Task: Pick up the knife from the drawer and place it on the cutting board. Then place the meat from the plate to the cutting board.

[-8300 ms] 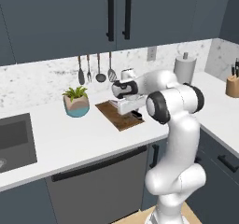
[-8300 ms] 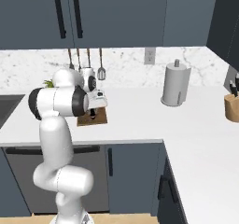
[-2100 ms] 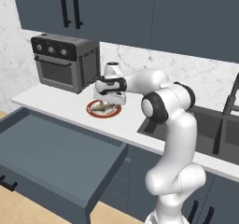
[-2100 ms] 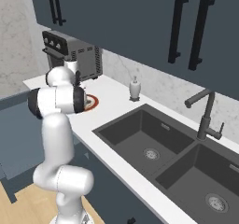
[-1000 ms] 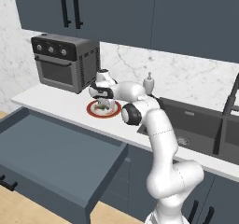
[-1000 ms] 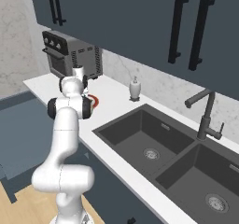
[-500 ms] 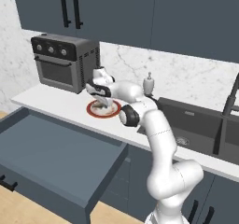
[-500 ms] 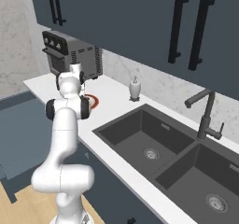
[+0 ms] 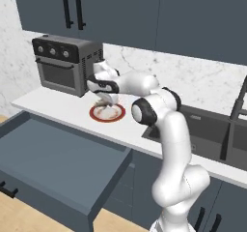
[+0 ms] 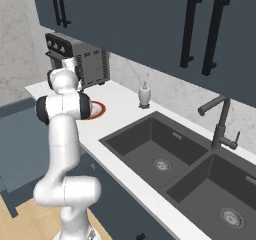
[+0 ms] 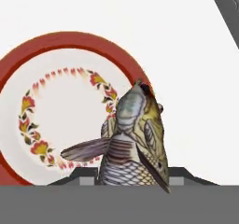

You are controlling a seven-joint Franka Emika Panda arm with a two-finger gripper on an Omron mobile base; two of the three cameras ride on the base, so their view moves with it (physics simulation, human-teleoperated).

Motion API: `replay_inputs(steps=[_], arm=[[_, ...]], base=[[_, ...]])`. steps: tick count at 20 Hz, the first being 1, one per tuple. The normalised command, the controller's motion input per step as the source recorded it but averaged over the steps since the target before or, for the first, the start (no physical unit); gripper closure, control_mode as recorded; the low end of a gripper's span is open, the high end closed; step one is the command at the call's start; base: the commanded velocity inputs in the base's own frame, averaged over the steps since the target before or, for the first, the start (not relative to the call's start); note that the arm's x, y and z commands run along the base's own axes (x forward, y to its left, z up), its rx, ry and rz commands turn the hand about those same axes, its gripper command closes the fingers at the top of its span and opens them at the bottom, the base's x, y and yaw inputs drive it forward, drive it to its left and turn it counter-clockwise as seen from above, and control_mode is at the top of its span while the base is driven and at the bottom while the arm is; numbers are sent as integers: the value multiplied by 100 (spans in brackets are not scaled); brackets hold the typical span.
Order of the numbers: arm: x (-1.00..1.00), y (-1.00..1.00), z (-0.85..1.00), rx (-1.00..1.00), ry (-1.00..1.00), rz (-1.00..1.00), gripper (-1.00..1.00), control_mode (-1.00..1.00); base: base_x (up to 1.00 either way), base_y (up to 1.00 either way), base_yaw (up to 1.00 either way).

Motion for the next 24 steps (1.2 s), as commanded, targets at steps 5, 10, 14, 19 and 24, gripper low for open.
replay_inputs(steps=[5, 10, 14, 19, 24], arm=[[-100, -48, 65, 0, -17, 9, 100, -100], [-100, -57, 61, 0, -13, 5, 100, -100], [-100, -58, 26, 8, -6, 0, 100, -100], [-60, -27, 11, 7, -3, 0, 100, 100], [0, 0, 0, 0, 0, 0, 100, 100]], base=[[0, 0, 0], [0, 0, 0], [0, 0, 0], [-40, -16, 0], [-100, -36, 0]])
